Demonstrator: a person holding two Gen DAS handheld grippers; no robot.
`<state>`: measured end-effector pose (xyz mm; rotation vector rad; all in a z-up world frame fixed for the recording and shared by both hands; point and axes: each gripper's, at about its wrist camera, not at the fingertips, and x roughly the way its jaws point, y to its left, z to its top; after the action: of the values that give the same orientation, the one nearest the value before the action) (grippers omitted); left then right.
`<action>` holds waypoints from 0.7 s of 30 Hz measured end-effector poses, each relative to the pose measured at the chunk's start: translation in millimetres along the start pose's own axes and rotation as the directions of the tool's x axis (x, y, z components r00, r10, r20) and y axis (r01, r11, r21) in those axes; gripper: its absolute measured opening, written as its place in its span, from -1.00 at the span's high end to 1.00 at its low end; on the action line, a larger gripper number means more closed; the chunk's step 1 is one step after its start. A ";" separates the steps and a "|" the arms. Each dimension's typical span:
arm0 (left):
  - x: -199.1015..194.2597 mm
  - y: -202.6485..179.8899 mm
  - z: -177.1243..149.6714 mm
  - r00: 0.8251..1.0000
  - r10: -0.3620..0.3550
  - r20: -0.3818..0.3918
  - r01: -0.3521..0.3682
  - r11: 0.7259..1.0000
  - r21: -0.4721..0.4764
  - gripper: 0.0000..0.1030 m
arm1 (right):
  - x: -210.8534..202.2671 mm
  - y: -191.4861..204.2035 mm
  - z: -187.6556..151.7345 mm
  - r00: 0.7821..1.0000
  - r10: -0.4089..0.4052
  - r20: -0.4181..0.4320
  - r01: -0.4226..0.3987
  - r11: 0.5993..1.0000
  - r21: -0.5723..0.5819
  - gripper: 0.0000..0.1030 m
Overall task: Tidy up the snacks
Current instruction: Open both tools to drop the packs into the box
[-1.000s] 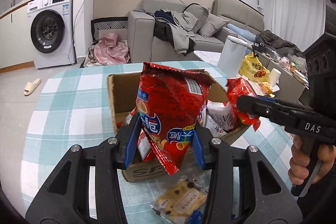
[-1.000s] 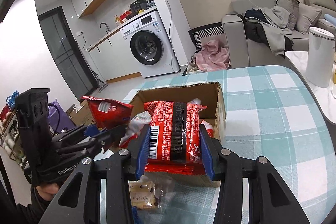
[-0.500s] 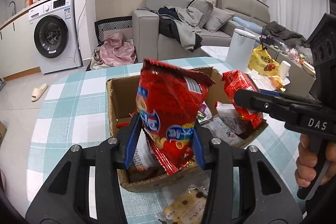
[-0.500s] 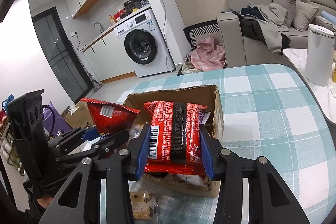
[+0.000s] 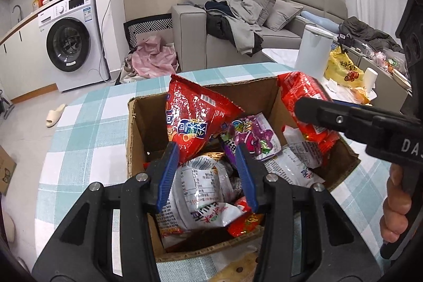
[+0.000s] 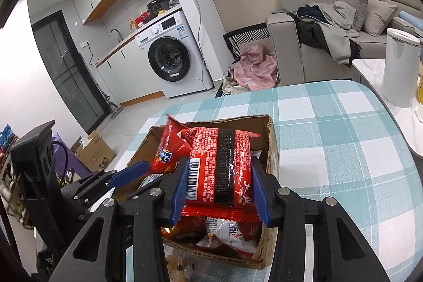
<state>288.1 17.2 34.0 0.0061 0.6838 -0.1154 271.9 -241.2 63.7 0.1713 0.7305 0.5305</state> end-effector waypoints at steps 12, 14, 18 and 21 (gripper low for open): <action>4.4 7.1 1.8 1.000 -0.004 0.005 0.004 1.000 -0.005 -0.15 | -3.7 3.6 3.6 0.999 -0.042 0.013 0.042 0.999 -0.027 -0.14; -5.3 8.4 -1.3 1.000 0.002 0.025 -0.002 1.000 0.004 -0.34 | -8.8 3.1 1.7 0.999 -0.044 0.019 0.045 0.998 -0.035 -0.28; -25.9 11.4 -7.3 0.998 0.014 0.063 -0.013 1.000 -0.005 -0.65 | -19.7 2.3 -4.2 0.999 -0.039 0.021 0.040 0.998 -0.049 -0.71; -42.7 8.3 -12.8 0.998 0.010 0.066 -0.009 1.000 -0.011 -0.78 | -27.2 2.7 -10.4 0.999 -0.033 0.016 0.034 0.998 -0.062 -0.92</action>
<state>248.2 30.4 50.8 -0.0048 0.6187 -0.1019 247.0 -253.3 73.0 0.1050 0.7004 0.5192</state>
